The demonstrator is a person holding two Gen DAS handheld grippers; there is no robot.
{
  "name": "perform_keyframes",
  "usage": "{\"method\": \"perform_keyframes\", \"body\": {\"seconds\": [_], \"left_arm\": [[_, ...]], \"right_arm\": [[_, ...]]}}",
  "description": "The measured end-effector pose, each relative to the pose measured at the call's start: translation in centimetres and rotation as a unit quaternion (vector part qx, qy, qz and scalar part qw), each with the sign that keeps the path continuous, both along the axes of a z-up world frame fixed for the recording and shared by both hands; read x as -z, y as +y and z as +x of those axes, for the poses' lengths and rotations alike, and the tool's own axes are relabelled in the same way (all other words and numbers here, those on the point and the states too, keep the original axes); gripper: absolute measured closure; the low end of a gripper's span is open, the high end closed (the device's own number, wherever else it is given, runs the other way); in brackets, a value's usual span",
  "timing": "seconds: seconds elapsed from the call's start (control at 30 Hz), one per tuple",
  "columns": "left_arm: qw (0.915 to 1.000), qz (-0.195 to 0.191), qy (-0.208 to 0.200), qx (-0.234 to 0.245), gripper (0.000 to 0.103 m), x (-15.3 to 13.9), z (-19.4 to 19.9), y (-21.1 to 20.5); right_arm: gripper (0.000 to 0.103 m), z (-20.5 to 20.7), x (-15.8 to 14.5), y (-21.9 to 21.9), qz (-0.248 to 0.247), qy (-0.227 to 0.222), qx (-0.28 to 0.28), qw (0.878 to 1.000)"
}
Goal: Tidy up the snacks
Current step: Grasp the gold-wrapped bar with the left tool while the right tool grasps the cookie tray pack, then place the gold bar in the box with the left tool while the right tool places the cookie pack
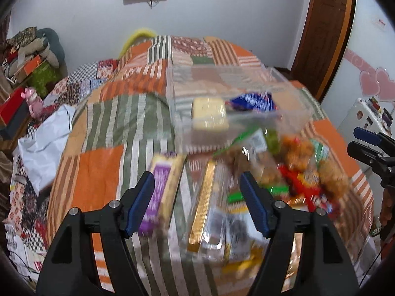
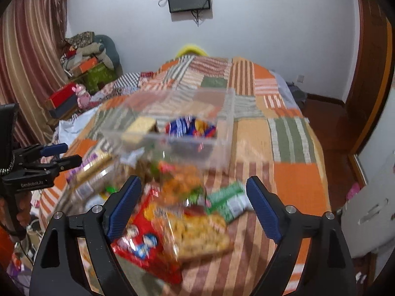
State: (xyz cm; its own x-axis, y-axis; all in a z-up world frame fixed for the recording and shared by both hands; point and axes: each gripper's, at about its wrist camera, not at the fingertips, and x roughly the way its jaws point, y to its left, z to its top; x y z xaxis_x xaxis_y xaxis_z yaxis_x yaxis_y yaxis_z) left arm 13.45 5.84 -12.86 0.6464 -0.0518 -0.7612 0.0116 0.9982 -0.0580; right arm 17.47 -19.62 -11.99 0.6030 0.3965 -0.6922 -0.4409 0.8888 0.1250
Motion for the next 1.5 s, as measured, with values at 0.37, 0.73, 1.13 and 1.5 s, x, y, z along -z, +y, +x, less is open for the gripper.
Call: {"method": "perform_keyframes", "body": {"seconds": [0.37,0.73,1.13,1.5], "left_arm": [[0.9997,-0.01,0.015,0.015,0.035,2.5,-0.4,-0.8],[0.9974,-0.03,0.062,0.021,0.048,6.0,2.5,-1.0],[0.9968,-0.053,0.059,0.012,0.064,6.1,2.1,-0.8],[0.9987,-0.048,0.02,0.003,0.064,2.6,-0.3,0.3]], "right_arm": [[0.018,-0.4,4.6,-1.5,0.016,0.08,0.005,0.997],[0.018,-0.3,5.6,-1.4,0.024,0.097,0.002,0.995],[0.029,-0.8,4.9,-1.2,0.028,0.086,-0.004,0.996],[0.03,-1.5,2.1,-1.4,0.037,0.046,-0.002,0.998]]}}
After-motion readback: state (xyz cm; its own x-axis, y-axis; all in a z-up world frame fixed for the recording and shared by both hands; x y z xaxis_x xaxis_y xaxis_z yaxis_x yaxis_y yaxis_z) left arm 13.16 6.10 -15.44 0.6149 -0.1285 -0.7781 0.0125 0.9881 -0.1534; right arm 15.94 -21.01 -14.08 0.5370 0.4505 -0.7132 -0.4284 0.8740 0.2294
